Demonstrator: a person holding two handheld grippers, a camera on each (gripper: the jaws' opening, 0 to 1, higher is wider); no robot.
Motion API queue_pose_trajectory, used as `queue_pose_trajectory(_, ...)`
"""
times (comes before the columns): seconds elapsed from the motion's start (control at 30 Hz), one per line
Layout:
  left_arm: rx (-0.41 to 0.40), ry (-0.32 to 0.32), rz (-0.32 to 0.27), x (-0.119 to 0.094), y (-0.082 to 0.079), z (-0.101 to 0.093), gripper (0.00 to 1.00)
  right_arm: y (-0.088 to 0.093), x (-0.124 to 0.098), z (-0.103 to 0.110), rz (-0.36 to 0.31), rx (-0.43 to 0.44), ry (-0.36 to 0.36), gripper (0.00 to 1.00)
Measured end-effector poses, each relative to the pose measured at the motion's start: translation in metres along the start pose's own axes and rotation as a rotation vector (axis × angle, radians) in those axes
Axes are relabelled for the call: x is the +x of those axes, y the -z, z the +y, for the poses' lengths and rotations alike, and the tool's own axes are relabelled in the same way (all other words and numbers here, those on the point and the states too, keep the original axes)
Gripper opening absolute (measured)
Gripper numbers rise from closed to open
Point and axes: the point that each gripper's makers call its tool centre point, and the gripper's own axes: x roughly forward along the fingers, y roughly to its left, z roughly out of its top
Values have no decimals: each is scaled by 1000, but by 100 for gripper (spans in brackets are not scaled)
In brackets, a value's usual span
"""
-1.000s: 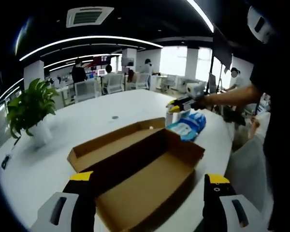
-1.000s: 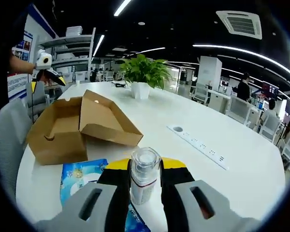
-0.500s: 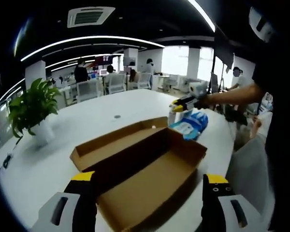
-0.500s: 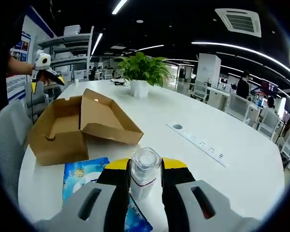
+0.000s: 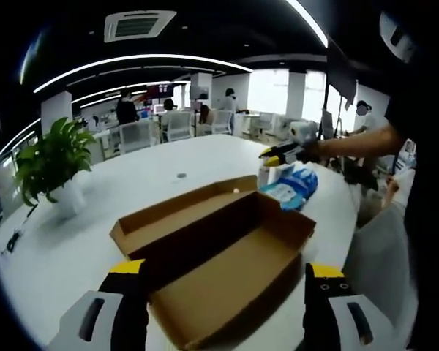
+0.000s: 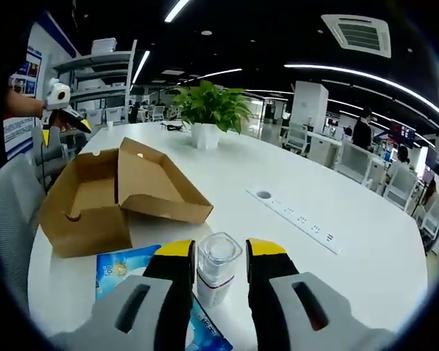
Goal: Operate the shoe box by opening the lid, removing the specified soft item, and placing it in the target area until the item is outside and the box remains undamaged.
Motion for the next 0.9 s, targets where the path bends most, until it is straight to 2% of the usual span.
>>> queue_pose_trajectory(0.23, -9, -46, 19, -3, 5, 8, 81, -3, -8, -3, 8, 14, 20, 30)
queue_pose_trajectory(0.57, -43, -166, 98, -11, 25, 32, 61, -20, -22, 1, 14, 33, 43, 36)
queue_pose_trajectory(0.8, -84, -218, 128, -17, 39, 42, 51, -34, -25, 13, 46, 53, 41, 39)
queue_pose_trajectory(0.87, -98, -225, 137, -19, 44, 44, 48, -35, -25, 16, 81, 76, 43, 41)
queue_pose_trajectory(0.9, -106, -235, 147, -20, 48, 46, 46, -33, -24, 11, 87, 78, 44, 41)
